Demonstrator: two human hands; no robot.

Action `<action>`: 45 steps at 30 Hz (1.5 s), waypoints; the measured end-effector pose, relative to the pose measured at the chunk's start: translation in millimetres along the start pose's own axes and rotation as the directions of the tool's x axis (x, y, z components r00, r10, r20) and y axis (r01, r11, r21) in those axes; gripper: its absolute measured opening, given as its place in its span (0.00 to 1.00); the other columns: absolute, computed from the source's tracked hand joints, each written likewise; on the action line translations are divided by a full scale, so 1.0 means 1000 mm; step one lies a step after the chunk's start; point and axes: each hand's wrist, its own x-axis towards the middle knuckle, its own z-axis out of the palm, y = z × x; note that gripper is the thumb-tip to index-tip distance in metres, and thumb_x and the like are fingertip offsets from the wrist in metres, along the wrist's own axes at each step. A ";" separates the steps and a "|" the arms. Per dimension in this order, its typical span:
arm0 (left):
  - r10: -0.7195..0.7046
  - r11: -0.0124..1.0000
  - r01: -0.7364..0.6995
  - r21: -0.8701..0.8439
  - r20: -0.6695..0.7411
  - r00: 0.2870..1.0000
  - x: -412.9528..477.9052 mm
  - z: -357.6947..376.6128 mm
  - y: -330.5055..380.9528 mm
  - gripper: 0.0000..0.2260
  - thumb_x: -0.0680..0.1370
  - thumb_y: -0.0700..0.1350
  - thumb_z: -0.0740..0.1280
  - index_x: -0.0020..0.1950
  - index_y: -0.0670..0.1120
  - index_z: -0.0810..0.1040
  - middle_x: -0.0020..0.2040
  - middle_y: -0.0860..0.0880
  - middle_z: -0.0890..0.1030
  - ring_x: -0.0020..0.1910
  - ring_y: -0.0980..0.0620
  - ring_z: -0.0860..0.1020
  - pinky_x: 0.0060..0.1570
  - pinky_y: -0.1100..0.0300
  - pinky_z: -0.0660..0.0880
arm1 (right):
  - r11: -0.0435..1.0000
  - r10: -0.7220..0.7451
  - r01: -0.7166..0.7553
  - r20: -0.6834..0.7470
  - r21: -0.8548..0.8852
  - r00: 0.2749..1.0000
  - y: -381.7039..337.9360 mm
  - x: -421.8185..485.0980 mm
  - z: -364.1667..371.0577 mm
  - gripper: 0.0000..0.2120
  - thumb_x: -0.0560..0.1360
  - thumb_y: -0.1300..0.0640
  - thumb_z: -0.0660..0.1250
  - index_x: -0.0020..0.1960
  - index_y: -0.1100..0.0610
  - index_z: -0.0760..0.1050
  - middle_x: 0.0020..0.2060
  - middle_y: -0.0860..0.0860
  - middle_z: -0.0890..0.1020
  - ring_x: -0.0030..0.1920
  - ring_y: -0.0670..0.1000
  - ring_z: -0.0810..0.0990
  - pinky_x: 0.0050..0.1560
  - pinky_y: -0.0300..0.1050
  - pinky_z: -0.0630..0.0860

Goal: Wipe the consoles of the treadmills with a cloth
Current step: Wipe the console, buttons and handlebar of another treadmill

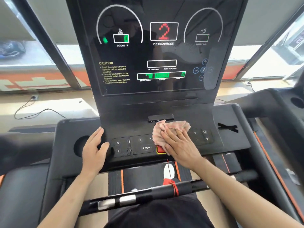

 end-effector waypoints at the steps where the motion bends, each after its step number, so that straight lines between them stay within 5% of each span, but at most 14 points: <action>1: -0.003 1.000 0.003 -0.006 -0.008 1.000 -0.002 -0.001 0.000 0.24 0.76 0.41 0.67 0.73 0.42 0.76 0.74 0.52 0.74 0.69 0.51 0.75 0.62 0.71 0.70 | 1.000 -0.031 0.031 0.002 -0.005 1.000 -0.013 0.008 0.000 0.28 0.86 0.43 0.42 0.83 0.49 0.56 0.82 0.47 0.56 0.80 0.60 0.60 0.79 0.63 0.55; 5: -0.015 1.000 0.015 0.002 -0.081 0.997 -0.015 -0.003 0.001 0.20 0.76 0.40 0.66 0.68 0.40 0.80 0.66 0.46 0.81 0.59 0.46 0.80 0.62 0.53 0.75 | 0.993 -0.117 0.117 0.008 -0.007 0.993 -0.066 0.036 0.004 0.28 0.85 0.44 0.46 0.82 0.51 0.58 0.82 0.49 0.59 0.78 0.64 0.64 0.77 0.66 0.59; 10: -0.028 0.999 0.034 0.037 -0.153 0.988 -0.038 -0.009 -0.005 0.19 0.74 0.45 0.61 0.60 0.44 0.84 0.48 0.47 0.85 0.41 0.50 0.79 0.52 0.47 0.78 | 0.970 -0.242 0.242 0.020 -0.007 0.970 -0.124 0.063 0.006 0.28 0.84 0.43 0.44 0.82 0.49 0.56 0.82 0.49 0.57 0.78 0.63 0.63 0.79 0.65 0.54; 14: -0.049 0.999 0.052 0.009 -0.227 0.973 -0.051 -0.015 -0.012 0.18 0.76 0.43 0.59 0.57 0.45 0.86 0.53 0.49 0.87 0.54 0.47 0.83 0.60 0.49 0.78 | 0.942 -0.333 0.334 0.052 -0.010 0.941 -0.160 0.074 0.010 0.29 0.84 0.44 0.43 0.83 0.49 0.52 0.83 0.49 0.55 0.80 0.62 0.57 0.81 0.63 0.47; 17: 0.012 1.000 -0.014 -0.007 -0.245 0.969 -0.059 -0.020 -0.014 0.16 0.77 0.41 0.60 0.59 0.43 0.84 0.54 0.49 0.84 0.54 0.54 0.81 0.58 0.58 0.76 | 0.885 -0.464 0.465 0.045 -0.019 0.885 -0.174 0.070 0.017 0.30 0.83 0.52 0.60 0.83 0.49 0.54 0.83 0.49 0.56 0.81 0.60 0.57 0.81 0.61 0.47; 20: 0.158 0.987 -0.152 0.049 -0.197 0.968 -0.066 -0.021 -0.023 0.15 0.79 0.41 0.63 0.64 0.43 0.81 0.60 0.50 0.80 0.59 0.52 0.80 0.61 0.51 0.77 | 0.832 -0.525 0.534 -0.095 0.150 0.846 -0.177 0.065 0.019 0.33 0.73 0.67 0.70 0.77 0.56 0.68 0.77 0.53 0.70 0.77 0.61 0.67 0.78 0.63 0.60; 22: 0.222 0.974 -0.215 0.069 -0.133 0.966 -0.068 -0.019 -0.029 0.17 0.79 0.40 0.64 0.67 0.43 0.80 0.64 0.49 0.79 0.64 0.49 0.78 0.64 0.46 0.77 | 0.802 -0.465 0.524 -0.249 0.288 0.849 -0.178 0.060 0.016 0.23 0.71 0.70 0.68 0.64 0.58 0.80 0.61 0.56 0.83 0.62 0.61 0.79 0.61 0.63 0.78; 25: 0.232 0.972 -0.228 0.062 -0.072 0.970 -0.073 -0.015 -0.026 0.18 0.76 0.39 0.64 0.66 0.46 0.80 0.61 0.56 0.81 0.61 0.52 0.78 0.62 0.47 0.77 | 0.769 -0.316 0.449 -0.340 0.455 0.886 -0.175 0.049 0.002 0.13 0.73 0.71 0.66 0.53 0.60 0.83 0.45 0.57 0.84 0.45 0.62 0.82 0.40 0.58 0.80; 28: 0.259 0.965 -0.257 0.048 -0.041 0.965 -0.079 -0.011 -0.012 0.18 0.76 0.45 0.65 0.67 0.48 0.80 0.56 0.64 0.81 0.55 0.52 0.79 0.58 0.56 0.76 | 0.719 -0.218 0.332 -0.255 0.611 0.942 -0.166 0.035 -0.002 0.12 0.75 0.67 0.67 0.55 0.58 0.83 0.48 0.54 0.85 0.48 0.58 0.84 0.49 0.54 0.81; 31: 0.261 0.965 -0.261 -0.013 0.040 0.965 -0.084 -0.002 0.005 0.17 0.77 0.50 0.66 0.65 0.52 0.79 0.55 0.61 0.82 0.54 0.51 0.81 0.56 0.58 0.77 | 0.643 -0.151 0.188 -0.118 0.743 0.981 -0.150 0.022 -0.006 0.13 0.76 0.66 0.66 0.57 0.56 0.84 0.48 0.52 0.86 0.48 0.52 0.84 0.55 0.48 0.79; 34: 0.181 0.983 -0.172 -0.072 0.153 0.971 -0.089 0.013 0.019 0.17 0.76 0.54 0.68 0.65 0.58 0.79 0.55 0.57 0.83 0.55 0.51 0.82 0.54 0.58 0.79 | 0.525 -0.027 0.055 -0.047 0.849 0.999 -0.131 0.009 -0.012 0.14 0.74 0.69 0.68 0.56 0.56 0.83 0.49 0.51 0.87 0.49 0.47 0.84 0.52 0.35 0.79; 38: 0.118 0.993 -0.115 -0.025 0.207 0.971 -0.101 0.036 0.040 0.13 0.74 0.59 0.68 0.58 0.61 0.81 0.54 0.61 0.83 0.54 0.56 0.82 0.54 0.60 0.78 | 0.467 0.046 0.006 -0.031 0.884 0.998 -0.102 -0.006 -0.015 0.10 0.73 0.66 0.71 0.51 0.53 0.78 0.46 0.50 0.86 0.47 0.48 0.85 0.50 0.39 0.80; 42: 0.009 0.999 -0.003 -0.049 0.126 0.992 -0.117 0.060 0.060 0.01 0.77 0.50 0.71 0.46 0.55 0.82 0.45 0.58 0.84 0.46 0.57 0.82 0.48 0.63 0.76 | 0.408 0.054 0.014 -0.040 0.913 0.998 -0.078 -0.027 -0.018 0.08 0.73 0.63 0.74 0.49 0.54 0.78 0.43 0.47 0.84 0.45 0.43 0.81 0.52 0.42 0.80; 45: -0.115 0.988 0.117 -0.099 0.018 0.993 -0.132 0.075 0.074 0.05 0.80 0.44 0.70 0.44 0.49 0.81 0.40 0.54 0.84 0.40 0.58 0.80 0.44 0.62 0.75 | 0.380 -0.022 0.069 -0.065 0.922 0.998 -0.064 -0.043 -0.022 0.13 0.71 0.61 0.78 0.51 0.51 0.78 0.44 0.44 0.82 0.43 0.39 0.78 0.49 0.35 0.76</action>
